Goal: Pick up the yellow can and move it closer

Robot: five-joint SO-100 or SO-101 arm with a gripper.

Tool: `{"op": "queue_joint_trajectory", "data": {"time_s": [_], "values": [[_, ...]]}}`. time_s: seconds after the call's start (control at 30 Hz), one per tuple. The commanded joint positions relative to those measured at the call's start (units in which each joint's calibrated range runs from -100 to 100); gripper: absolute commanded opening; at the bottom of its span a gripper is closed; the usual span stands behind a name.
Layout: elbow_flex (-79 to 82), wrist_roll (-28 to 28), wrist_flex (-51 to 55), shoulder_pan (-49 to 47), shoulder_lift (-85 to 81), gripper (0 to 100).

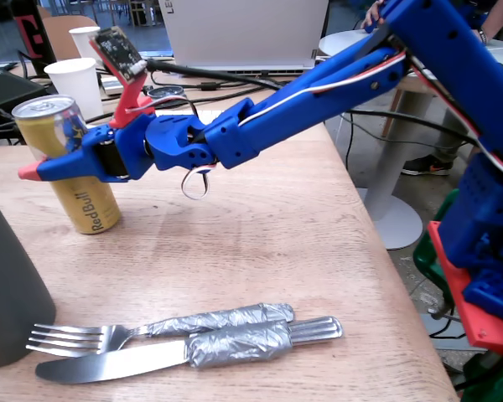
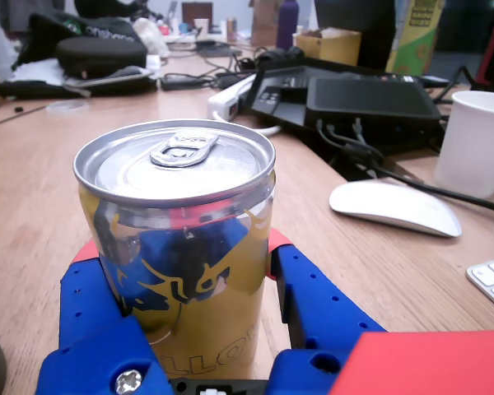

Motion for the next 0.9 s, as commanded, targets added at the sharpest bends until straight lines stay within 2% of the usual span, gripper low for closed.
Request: {"op": "queue_joint_trajectory", "data": {"time_s": [0.0, 0.13, 0.3, 0.63, 0.7, 0.87], "values": [[-1.80, -0.24, 0.42, -0.62, -1.13, 26], [-1.70, -0.29, 4.36, -0.62, -2.07, 26], [-1.70, -0.39, 26.11, -0.78, -11.93, 26], [-1.51, -0.39, 27.76, -0.62, -15.62, 26], [5.00, -0.39, 26.85, -0.62, -21.37, 26], [35.01, -0.44, 26.69, -0.62, -44.52, 26]]}}
